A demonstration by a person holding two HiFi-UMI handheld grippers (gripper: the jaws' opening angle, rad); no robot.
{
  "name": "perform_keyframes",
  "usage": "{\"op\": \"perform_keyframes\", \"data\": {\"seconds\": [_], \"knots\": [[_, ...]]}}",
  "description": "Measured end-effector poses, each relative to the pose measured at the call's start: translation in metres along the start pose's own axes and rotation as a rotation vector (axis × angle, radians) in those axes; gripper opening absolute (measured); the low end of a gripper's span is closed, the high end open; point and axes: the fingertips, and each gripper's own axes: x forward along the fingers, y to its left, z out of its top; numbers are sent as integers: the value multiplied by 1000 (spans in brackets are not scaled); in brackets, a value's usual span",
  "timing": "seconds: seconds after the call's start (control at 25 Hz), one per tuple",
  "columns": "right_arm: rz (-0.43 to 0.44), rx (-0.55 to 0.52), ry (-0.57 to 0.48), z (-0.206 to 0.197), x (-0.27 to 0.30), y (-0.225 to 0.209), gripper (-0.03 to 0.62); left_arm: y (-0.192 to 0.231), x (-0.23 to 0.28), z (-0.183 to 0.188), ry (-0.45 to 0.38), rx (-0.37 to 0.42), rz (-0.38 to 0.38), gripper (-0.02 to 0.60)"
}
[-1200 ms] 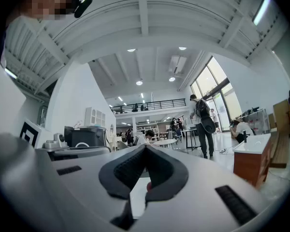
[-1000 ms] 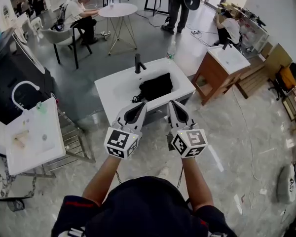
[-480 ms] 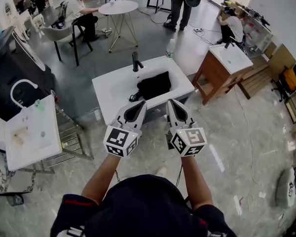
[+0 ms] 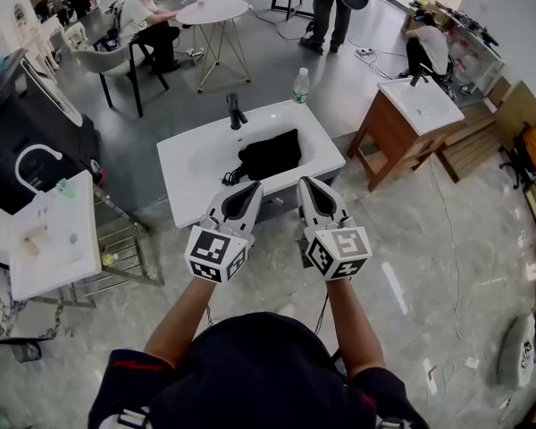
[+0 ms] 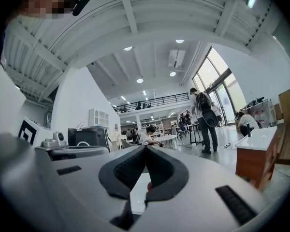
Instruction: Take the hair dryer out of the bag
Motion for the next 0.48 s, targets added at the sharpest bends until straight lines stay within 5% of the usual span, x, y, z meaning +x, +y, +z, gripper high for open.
{"op": "perform_keyframes", "data": {"seconds": [0.48], "knots": [[63,-12,41,-7,-12,-62,34,-28,51,-15,36,-21,80,12]]}}
